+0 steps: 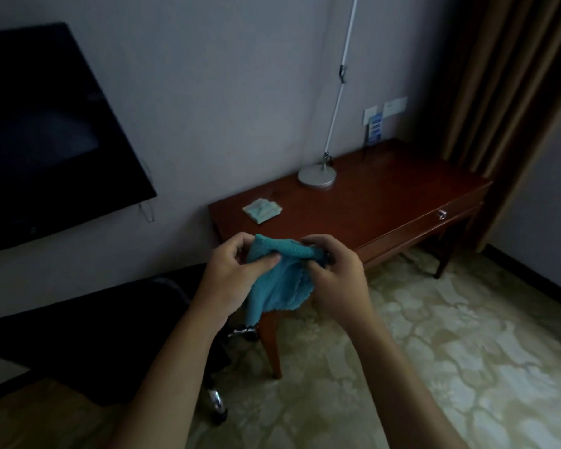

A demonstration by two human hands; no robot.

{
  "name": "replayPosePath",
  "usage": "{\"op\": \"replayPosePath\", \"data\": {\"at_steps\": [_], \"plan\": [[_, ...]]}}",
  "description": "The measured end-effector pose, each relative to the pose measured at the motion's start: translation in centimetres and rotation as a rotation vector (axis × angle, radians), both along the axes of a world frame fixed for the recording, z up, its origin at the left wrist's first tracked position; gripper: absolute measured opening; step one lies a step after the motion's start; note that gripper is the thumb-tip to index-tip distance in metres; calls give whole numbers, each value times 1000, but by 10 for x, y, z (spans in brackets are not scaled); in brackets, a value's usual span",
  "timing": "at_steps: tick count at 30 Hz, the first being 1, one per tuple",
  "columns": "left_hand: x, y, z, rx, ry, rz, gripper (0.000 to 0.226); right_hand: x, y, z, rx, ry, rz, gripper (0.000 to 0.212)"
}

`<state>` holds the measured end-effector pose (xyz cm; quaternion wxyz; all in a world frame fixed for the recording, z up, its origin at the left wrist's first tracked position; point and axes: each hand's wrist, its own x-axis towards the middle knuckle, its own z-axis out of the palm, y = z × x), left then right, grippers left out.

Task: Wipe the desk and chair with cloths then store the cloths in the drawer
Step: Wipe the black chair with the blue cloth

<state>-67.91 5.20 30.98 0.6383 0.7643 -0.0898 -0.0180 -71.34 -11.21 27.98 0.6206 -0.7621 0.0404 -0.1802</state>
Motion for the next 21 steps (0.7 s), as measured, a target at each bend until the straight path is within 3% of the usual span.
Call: {"op": "replayPosePath", "data": {"at_steps": [8, 21], "plan": [[115, -100, -16, -185, 69, -9, 14, 106, -76, -2, -15, -15, -151, 21], [295, -216, -21, -148, 114, -5, 17, 296, -194, 12, -81, 223, -157, 4]]}}
